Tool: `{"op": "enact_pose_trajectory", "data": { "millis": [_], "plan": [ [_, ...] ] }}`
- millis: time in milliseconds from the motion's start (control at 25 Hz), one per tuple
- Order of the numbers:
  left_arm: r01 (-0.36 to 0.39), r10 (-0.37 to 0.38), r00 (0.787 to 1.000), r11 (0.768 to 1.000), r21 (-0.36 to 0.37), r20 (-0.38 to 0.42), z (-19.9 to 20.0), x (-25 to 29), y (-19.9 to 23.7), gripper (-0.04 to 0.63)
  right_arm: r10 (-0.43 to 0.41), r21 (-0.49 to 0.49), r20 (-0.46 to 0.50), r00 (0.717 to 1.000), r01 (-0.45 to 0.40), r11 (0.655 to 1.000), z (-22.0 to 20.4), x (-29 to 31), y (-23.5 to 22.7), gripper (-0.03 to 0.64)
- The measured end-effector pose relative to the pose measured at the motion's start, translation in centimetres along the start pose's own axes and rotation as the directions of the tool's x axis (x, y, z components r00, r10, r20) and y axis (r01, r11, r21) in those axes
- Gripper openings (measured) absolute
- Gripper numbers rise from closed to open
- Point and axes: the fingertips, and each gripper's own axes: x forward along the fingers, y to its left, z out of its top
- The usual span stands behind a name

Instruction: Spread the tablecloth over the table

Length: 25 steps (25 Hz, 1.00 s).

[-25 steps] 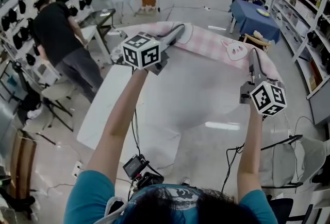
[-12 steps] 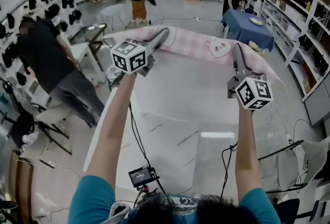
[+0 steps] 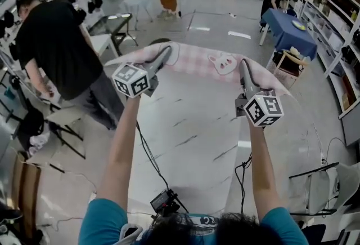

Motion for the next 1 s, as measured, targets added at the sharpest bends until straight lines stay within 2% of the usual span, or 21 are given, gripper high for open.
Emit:
{"op": "enact_pose_trajectory", "data": {
  "millis": [160,360,520,800,880,1000],
  "plan": [
    [-0.016,0.009,0.996,0.997,-0.078,-0.086,-5.4,-5.2,0.4,0.081,0.014,0.122,-0.094,0.995,-0.002,0.993,-6.4,-1.3,3.2,0.055],
    [-0.022,0.004,0.992,0.99,-0.14,-0.126,-9.3,-10.9,-0.5,0.083,0.05,0.219,-0.13,0.99,-0.021,0.976,-10.2,-3.9,7.3,0.045],
    [-0.022,-0.001,0.987,0.989,-0.143,-0.16,-10.2,-13.2,-2.1,0.084,0.088,0.338,-0.128,0.988,-0.04,0.94,-11.2,-6.0,8.9,0.034],
    [-0.046,0.031,0.98,0.996,-0.073,-0.196,-10.8,-17.8,-4.0,0.087,0.19,0.52,-0.14,0.972,-0.091,0.849,-13.7,-8.5,12.0,0.026],
    [-0.055,0.04,0.977,0.996,-0.069,-0.209,-11.3,-19.8,-4.0,0.089,0.211,0.536,-0.165,0.963,-0.092,0.839,-15.0,-8.8,13.6,0.026],
    [-0.071,0.044,0.975,0.99,-0.118,-0.217,-13.5,-23.4,-4.0,0.089,0.232,0.537,-0.201,0.952,-0.091,0.839,-17.3,-9.8,16.3,0.028]
  ]
}}
